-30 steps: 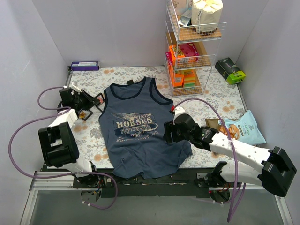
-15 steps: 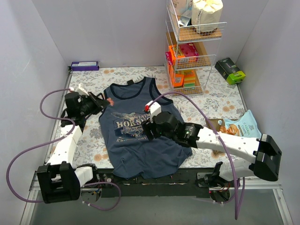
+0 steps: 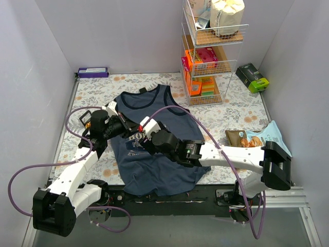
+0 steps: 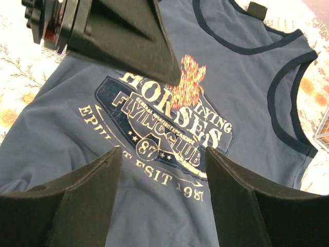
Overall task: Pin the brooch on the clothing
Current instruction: Pick up the brooch from the brooch box, then open the brooch.
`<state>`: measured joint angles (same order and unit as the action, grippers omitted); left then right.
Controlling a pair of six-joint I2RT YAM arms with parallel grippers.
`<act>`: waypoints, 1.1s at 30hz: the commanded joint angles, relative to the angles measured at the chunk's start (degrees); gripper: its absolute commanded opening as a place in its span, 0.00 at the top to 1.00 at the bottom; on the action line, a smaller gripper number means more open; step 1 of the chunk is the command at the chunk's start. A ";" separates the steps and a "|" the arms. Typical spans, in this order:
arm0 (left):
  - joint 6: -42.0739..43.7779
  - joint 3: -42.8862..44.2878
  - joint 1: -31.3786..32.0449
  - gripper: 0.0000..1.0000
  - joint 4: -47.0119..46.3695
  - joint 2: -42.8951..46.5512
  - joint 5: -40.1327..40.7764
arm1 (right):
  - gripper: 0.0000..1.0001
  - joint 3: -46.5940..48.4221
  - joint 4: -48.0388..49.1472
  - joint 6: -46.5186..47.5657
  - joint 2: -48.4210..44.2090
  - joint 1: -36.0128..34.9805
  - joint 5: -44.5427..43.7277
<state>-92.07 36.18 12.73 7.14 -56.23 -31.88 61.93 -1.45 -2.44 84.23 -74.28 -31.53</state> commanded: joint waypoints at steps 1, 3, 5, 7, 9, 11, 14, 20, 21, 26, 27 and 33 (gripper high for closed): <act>-4.16 -1.64 1.77 1.00 -0.54 3.05 1.03 | 0.27 3.28 5.67 5.24 1.81 -1.13 -3.80; -4.78 -2.17 2.21 1.00 -0.46 3.93 1.12 | 0.27 4.24 6.20 6.56 2.87 -1.39 -4.94; -5.57 -2.69 2.65 1.00 -0.54 4.63 1.47 | 0.27 5.12 5.59 7.36 4.62 -1.48 -6.26; -6.01 -2.78 3.00 1.00 -0.37 5.60 1.73 | 0.27 6.53 5.06 8.41 6.38 -1.57 -7.23; -6.01 -2.79 3.09 1.00 -0.19 5.86 1.73 | 0.28 7.15 4.79 9.20 7.35 -1.66 -8.46; -5.93 -2.87 3.18 1.00 0.24 5.87 1.82 | 0.28 7.94 5.05 10.43 8.50 -1.66 -9.86; -5.92 -3.31 3.35 1.00 0.42 6.30 2.17 | 0.29 9.17 5.32 12.10 10.17 -1.66 -11.88; -6.36 -4.19 3.44 1.00 0.42 6.74 2.08 | 0.33 9.44 8.30 15.88 12.01 -2.01 -15.05; -6.37 -4.28 3.35 1.00 0.42 6.66 1.82 | 0.35 9.09 8.74 16.23 12.19 -2.01 -15.14; -6.72 -4.10 3.53 1.00 0.42 6.83 1.29 | 0.51 9.08 10.24 17.73 12.80 -2.10 -14.97; -6.80 -4.02 3.53 1.00 0.42 7.01 1.21 | 0.53 9.08 10.33 18.08 12.98 -2.10 -14.88; -6.89 -3.93 3.53 0.92 -0.02 6.39 -0.73 | 0.80 8.91 11.65 19.22 13.86 -2.10 -14.53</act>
<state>-99.02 32.23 15.94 7.07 -50.74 -30.39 68.99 5.23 15.27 97.43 -76.34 -44.51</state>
